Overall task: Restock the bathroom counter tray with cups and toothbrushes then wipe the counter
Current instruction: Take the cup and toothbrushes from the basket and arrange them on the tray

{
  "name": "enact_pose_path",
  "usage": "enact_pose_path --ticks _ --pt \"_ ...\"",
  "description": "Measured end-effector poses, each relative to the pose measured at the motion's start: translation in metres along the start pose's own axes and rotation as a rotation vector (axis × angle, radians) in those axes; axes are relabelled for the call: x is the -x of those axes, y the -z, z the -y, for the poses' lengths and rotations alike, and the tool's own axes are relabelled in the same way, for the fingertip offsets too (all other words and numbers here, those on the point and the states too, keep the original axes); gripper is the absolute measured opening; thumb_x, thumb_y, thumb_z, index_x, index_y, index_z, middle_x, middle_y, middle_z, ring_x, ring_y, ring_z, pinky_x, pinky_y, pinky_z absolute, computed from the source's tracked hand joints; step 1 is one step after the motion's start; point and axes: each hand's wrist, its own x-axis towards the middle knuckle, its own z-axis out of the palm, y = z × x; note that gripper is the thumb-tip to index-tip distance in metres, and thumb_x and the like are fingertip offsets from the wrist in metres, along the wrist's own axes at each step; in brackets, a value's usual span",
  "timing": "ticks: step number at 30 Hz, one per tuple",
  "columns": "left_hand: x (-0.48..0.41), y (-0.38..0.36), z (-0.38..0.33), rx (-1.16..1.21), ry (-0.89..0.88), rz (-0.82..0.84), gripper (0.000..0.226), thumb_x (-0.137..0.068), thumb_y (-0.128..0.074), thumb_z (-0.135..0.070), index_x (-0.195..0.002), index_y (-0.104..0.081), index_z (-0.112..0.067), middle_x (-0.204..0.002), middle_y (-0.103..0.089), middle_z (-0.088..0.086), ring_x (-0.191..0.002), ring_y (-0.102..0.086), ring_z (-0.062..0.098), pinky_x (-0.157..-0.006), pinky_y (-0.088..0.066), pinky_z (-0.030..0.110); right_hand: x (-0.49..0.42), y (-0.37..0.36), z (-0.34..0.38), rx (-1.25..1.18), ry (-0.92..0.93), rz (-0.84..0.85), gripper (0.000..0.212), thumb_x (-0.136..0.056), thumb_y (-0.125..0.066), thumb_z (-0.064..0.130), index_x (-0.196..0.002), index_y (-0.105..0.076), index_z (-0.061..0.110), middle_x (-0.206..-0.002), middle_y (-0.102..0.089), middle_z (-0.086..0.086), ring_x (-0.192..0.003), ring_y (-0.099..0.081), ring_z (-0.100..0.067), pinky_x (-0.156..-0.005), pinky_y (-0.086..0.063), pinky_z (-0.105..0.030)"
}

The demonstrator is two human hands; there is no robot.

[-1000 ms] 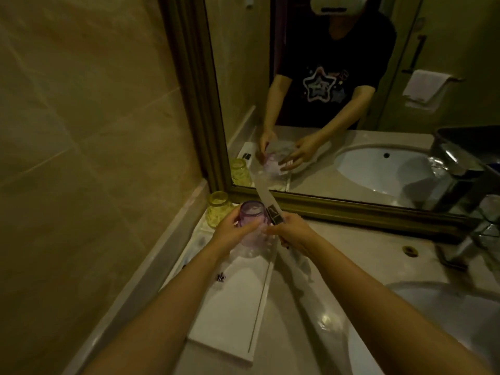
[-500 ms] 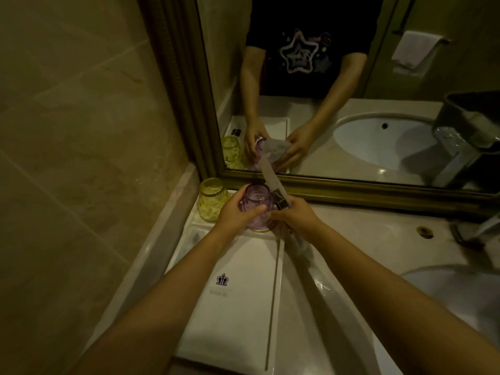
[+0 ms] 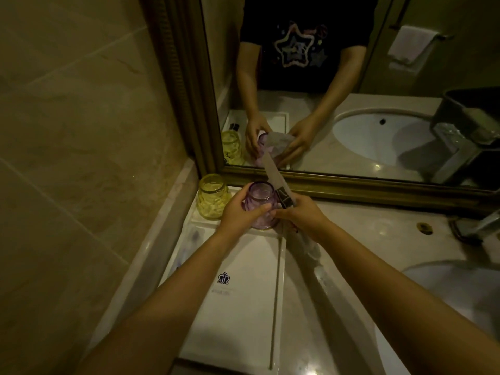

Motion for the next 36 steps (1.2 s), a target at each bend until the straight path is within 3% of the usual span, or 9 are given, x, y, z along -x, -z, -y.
enact_pose_path --ticks 7,10,14,16,21,24,27,32,36 --pt "0.003 0.001 0.002 0.001 0.021 0.039 0.07 -0.077 -0.071 -0.013 -0.138 -0.038 -0.01 -0.136 -0.051 0.014 -0.125 -0.049 0.027 -0.103 -0.044 0.044 0.007 0.0 0.0 -0.04 0.009 0.037 0.018 -0.08 -0.069 0.014 -0.096 -0.062 0.016 -0.087 -0.064 -0.003 -0.083 -0.063 -0.018 -0.063 -0.051 -0.019" --pt "0.013 0.002 -0.005 -0.026 0.008 -0.005 0.076 -0.08 -0.068 -0.013 -0.144 -0.026 -0.012 -0.149 -0.036 0.007 -0.136 -0.035 0.02 -0.111 -0.034 0.038 0.017 0.008 0.014 -0.091 0.009 -0.07 0.013 -0.088 -0.059 0.021 -0.095 -0.061 0.011 -0.069 -0.057 -0.002 -0.061 -0.056 -0.011 -0.049 -0.046 -0.016" --pt "0.052 0.009 -0.019 0.121 -0.029 -0.201 0.048 -0.087 -0.059 -0.016 -0.132 -0.042 -0.023 -0.123 -0.055 -0.009 -0.116 -0.051 0.01 -0.091 -0.043 0.024 0.04 0.018 0.03 -0.467 -0.055 -0.061 0.024 -0.093 -0.048 0.025 -0.107 -0.063 0.012 -0.066 -0.057 0.0 -0.049 -0.055 -0.008 -0.049 -0.047 -0.022" --pt "0.079 0.007 -0.021 0.171 0.081 -0.205 0.031 -0.088 -0.057 -0.028 -0.119 -0.053 -0.027 -0.107 -0.063 -0.01 -0.099 -0.06 0.009 -0.076 -0.048 0.022 0.055 0.008 0.036 -0.68 -0.061 0.081 0.027 -0.093 -0.046 0.025 -0.11 -0.065 0.014 -0.07 -0.066 0.002 -0.057 -0.063 -0.009 -0.052 -0.05 -0.023" --pt "0.12 0.002 -0.026 0.318 0.355 0.079 0.025 -0.092 -0.048 -0.036 -0.09 -0.069 -0.023 -0.088 -0.076 0.002 -0.088 -0.071 0.02 -0.077 -0.057 0.033 0.073 -0.026 0.052 -0.631 -0.09 0.18 0.027 -0.095 -0.046 0.029 -0.1 -0.071 0.02 -0.094 -0.073 -0.005 -0.088 -0.068 -0.017 -0.067 -0.057 -0.028" --pt "0.13 0.018 -0.023 0.33 0.333 0.027 0.02 -0.091 -0.051 -0.029 -0.091 -0.069 -0.02 -0.087 -0.074 0.004 -0.082 -0.07 0.018 -0.07 -0.056 0.032 0.075 -0.042 0.061 -0.589 -0.049 0.217 0.033 -0.098 -0.041 0.022 -0.126 -0.054 0.012 -0.103 -0.064 -0.004 -0.099 -0.06 -0.017 -0.085 -0.049 -0.029" --pt "0.141 0.035 -0.016 0.36 0.324 -0.093 0.017 -0.089 -0.055 -0.019 -0.097 -0.068 -0.011 -0.088 -0.07 0.008 -0.075 -0.067 0.017 -0.061 -0.056 0.028 0.077 -0.056 0.065 -0.553 -0.077 0.231 0.029 -0.098 -0.041 0.019 -0.121 -0.055 0.008 -0.106 -0.063 -0.009 -0.106 -0.057 -0.027 -0.097 -0.044 -0.039" --pt "0.166 0.061 -0.01 0.341 0.32 -0.258 0.013 -0.089 -0.056 -0.017 -0.087 -0.067 -0.011 -0.07 -0.066 0.0 -0.057 -0.06 0.008 -0.046 -0.048 0.019 0.074 -0.062 0.073 -0.631 -0.151 0.223 0.028 -0.099 -0.04 0.019 -0.122 -0.051 0.009 -0.086 -0.053 -0.007 -0.07 -0.051 -0.016 -0.068 -0.051 -0.029" --pt "0.183 0.073 -0.001 0.224 0.325 -0.303 0.013 -0.087 -0.059 -0.023 -0.086 -0.068 -0.013 -0.066 -0.065 -0.003 -0.054 -0.058 0.007 -0.046 -0.044 0.018 0.075 -0.081 0.064 -0.31 -0.077 0.2 0.026 -0.095 -0.048 0.026 -0.112 -0.057 0.007 -0.093 -0.06 -0.009 -0.058 -0.044 -0.011 -0.052 -0.045 -0.021"
